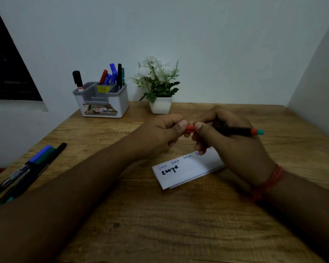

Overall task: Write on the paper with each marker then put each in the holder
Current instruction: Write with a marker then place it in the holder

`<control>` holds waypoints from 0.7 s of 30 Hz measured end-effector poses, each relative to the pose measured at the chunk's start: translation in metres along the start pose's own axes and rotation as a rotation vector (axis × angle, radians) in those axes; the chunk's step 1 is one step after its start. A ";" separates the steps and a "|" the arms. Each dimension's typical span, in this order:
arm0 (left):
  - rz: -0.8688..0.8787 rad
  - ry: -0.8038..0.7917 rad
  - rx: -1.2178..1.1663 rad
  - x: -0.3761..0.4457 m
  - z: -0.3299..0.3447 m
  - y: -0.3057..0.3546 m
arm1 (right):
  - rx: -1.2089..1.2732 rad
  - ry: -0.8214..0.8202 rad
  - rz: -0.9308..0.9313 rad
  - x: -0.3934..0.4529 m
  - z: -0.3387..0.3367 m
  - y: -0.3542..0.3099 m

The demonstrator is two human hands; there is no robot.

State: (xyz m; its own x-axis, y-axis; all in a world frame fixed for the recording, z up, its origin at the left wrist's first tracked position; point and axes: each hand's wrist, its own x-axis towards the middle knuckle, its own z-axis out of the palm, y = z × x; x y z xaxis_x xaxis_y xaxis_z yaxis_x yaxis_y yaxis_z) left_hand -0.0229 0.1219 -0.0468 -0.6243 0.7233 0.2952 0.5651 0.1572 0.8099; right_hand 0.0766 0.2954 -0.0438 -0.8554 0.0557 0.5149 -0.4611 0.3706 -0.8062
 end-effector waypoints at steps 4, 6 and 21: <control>-0.154 0.176 0.096 0.000 -0.034 -0.014 | -0.058 0.147 -0.174 -0.003 -0.013 -0.019; -0.223 0.364 0.067 -0.005 -0.061 -0.022 | -0.027 0.244 -0.261 -0.003 -0.026 -0.028; -0.190 0.163 0.687 0.004 -0.015 -0.044 | -0.275 0.009 -0.028 -0.003 -0.009 -0.002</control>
State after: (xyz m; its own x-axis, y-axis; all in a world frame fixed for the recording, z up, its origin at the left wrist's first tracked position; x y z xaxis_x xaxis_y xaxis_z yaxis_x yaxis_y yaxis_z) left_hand -0.0585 0.1082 -0.0739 -0.7871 0.5410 0.2963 0.6168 0.6949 0.3697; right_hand 0.0819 0.3028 -0.0415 -0.8404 0.0495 0.5397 -0.4026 0.6096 -0.6829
